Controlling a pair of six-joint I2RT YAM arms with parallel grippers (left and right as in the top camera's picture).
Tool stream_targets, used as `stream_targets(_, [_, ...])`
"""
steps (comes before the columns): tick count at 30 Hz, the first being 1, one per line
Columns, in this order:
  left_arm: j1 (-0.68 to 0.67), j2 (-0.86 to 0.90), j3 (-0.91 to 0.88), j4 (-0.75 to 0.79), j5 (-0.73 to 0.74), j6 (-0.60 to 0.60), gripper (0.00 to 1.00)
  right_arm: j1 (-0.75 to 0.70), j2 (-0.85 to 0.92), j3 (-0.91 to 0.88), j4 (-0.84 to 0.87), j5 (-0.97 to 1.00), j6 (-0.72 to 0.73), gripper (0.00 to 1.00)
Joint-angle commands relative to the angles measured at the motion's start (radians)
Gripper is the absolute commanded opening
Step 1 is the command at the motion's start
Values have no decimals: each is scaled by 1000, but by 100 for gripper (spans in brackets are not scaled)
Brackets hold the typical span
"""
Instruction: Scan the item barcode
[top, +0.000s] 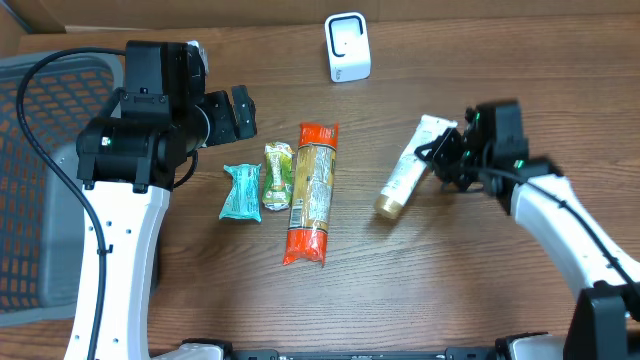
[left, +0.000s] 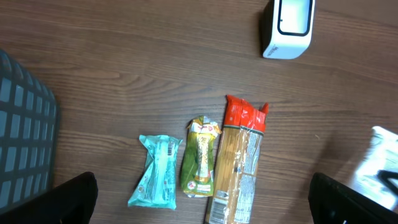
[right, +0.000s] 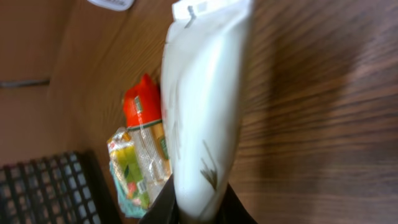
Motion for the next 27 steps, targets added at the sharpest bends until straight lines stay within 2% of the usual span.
stream_targets(1, [-2,3,10,-3,8,11,100,19,-2,-164,225,-7,239,4])
stream_targets(3, [-2,3,10,-3,8,11,100,26,-2,-266,424,-8,289,4])
stream_targets(5, [-2,3,10,-3,8,11,99,26,-2,-327,542,-11,299,5])
stream_targets(6, [-2,3,10,-3,8,11,99,26,-2,-343,565,-10,298,9])
stream_targets(7, [-2,3,10,-3,8,11,100,26,-2,-349,563,-8,287,14])
stream_targets(8, [-2,3,10,-3,8,11,100,26,-2,-350,554,-11,264,26])
stream_targets(10, [-2,3,10,-3,8,11,100,26,-2,-350,531,-41,201,41])
stream_targets(11, [-2,3,10,-3,8,11,100,26,-2,-350,510,-58,174,46])
stream_targets(14, [-2,3,10,-3,8,11,100,26,-2,-349,452,-91,109,51])
stream_targets(15, [-2,3,10,-3,8,11,100,26,-3,-348,441,-104,70,57])
stream_targets(16, [-2,3,10,-3,8,11,100,20,-4,-344,429,-123,30,59])
stream_targets(20, [-2,3,10,-3,8,11,100,-8,-9,-269,264,-179,-111,65])
stream_targets(23, [-2,3,10,-3,8,11,100,-13,-9,-122,3,-164,-277,66])
stream_targets(27, [-2,3,10,-3,8,11,100,4,-8,136,-359,8,-472,76])
